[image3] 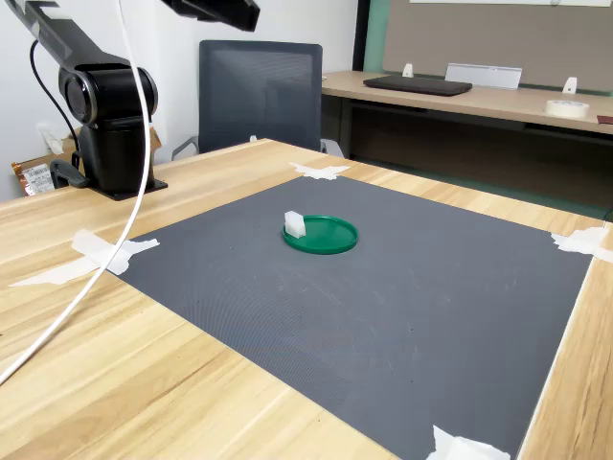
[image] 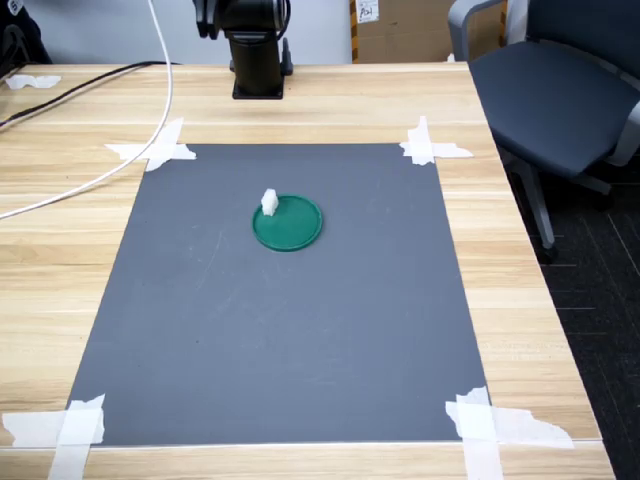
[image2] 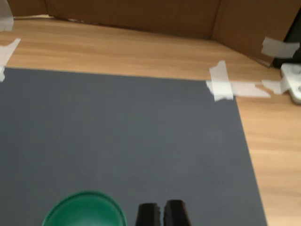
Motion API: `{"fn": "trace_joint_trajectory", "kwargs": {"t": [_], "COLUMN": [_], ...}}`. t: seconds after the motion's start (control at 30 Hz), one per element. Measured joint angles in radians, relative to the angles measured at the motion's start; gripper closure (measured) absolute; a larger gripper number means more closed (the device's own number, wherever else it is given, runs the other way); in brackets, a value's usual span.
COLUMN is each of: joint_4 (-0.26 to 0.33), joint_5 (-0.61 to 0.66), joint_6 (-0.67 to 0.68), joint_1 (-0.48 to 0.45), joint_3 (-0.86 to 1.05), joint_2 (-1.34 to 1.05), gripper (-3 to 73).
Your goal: Grasp a white terminal and put it in the green lid.
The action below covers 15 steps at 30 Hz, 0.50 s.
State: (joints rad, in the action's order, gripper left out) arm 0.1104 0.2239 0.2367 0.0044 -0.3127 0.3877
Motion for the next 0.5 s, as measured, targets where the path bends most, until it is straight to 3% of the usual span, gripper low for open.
{"fn": "trace_joint_trajectory", "kwargs": {"t": [0.5], "joint_4": [0.000], "joint_5": [0.001], "joint_6": [-0.001], "joint_1": [0.000], "joint_3": [0.304], "joint_2": [-0.372], "gripper": [72.0]}}
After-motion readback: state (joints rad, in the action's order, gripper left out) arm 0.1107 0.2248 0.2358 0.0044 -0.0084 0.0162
